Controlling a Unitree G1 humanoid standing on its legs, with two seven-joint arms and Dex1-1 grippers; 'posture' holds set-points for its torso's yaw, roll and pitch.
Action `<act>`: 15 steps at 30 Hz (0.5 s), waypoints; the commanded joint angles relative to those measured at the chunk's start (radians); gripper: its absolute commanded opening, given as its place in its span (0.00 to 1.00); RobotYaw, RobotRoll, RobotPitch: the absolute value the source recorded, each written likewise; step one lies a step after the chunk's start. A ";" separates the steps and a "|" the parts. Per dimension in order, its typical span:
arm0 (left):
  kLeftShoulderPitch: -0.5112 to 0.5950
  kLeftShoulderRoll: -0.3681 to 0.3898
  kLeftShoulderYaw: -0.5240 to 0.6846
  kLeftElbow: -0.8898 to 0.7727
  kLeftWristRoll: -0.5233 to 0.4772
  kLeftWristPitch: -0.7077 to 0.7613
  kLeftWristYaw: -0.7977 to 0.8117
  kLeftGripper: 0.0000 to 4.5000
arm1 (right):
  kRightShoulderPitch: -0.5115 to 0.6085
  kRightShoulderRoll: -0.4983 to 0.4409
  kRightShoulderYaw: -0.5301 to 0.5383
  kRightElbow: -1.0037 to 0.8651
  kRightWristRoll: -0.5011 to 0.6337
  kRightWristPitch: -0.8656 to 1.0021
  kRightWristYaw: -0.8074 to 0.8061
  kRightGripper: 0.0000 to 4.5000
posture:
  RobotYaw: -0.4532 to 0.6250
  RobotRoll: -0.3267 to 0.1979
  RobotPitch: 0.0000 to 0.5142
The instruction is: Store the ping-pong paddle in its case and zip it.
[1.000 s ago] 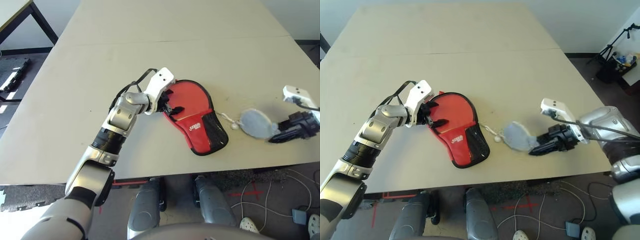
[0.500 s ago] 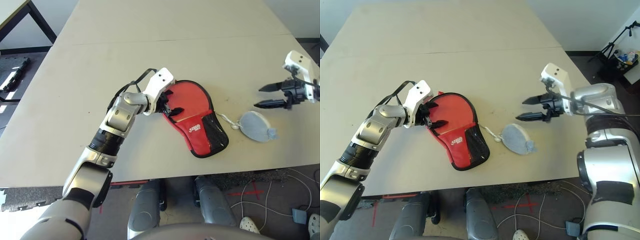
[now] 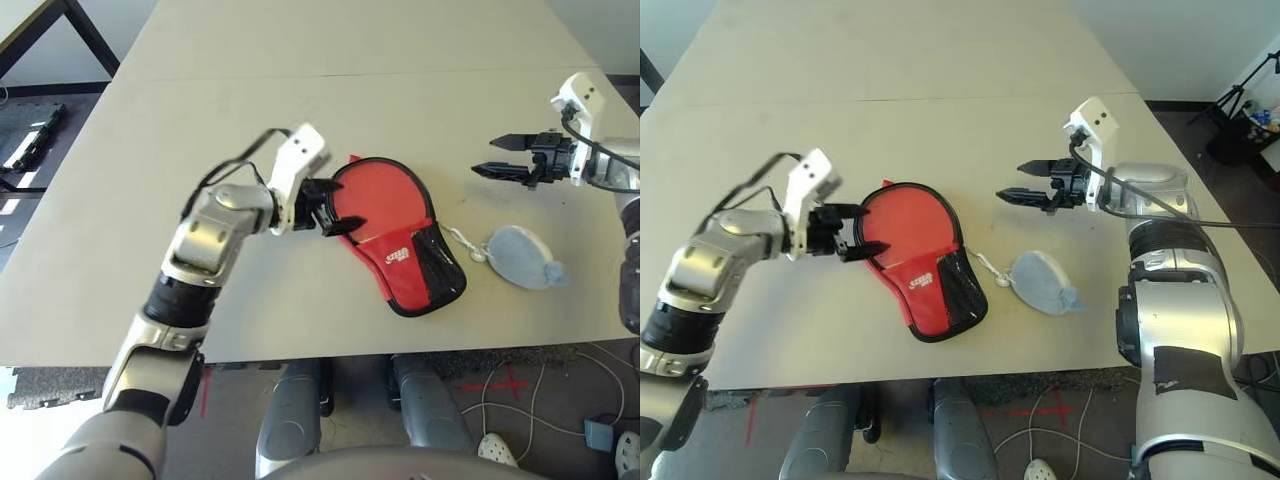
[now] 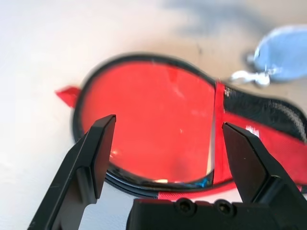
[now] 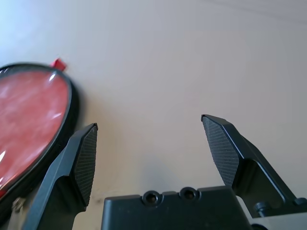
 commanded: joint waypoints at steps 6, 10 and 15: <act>0.055 -0.111 0.314 0.095 -0.006 -0.208 0.353 1.00 | 0.100 0.021 -0.202 0.002 0.054 -0.180 -0.395 0.99 | 0.43 0.62 0.48; 0.092 -0.152 0.445 0.163 -0.004 -0.358 0.501 1.00 | 0.146 0.026 -0.236 0.003 0.048 -0.258 -0.496 0.99 | 0.44 0.62 0.53; 0.146 -0.149 0.529 0.267 0.002 -0.556 0.580 1.00 | 0.172 0.034 -0.263 0.004 0.053 -0.312 -0.577 0.99 | 0.44 0.62 0.55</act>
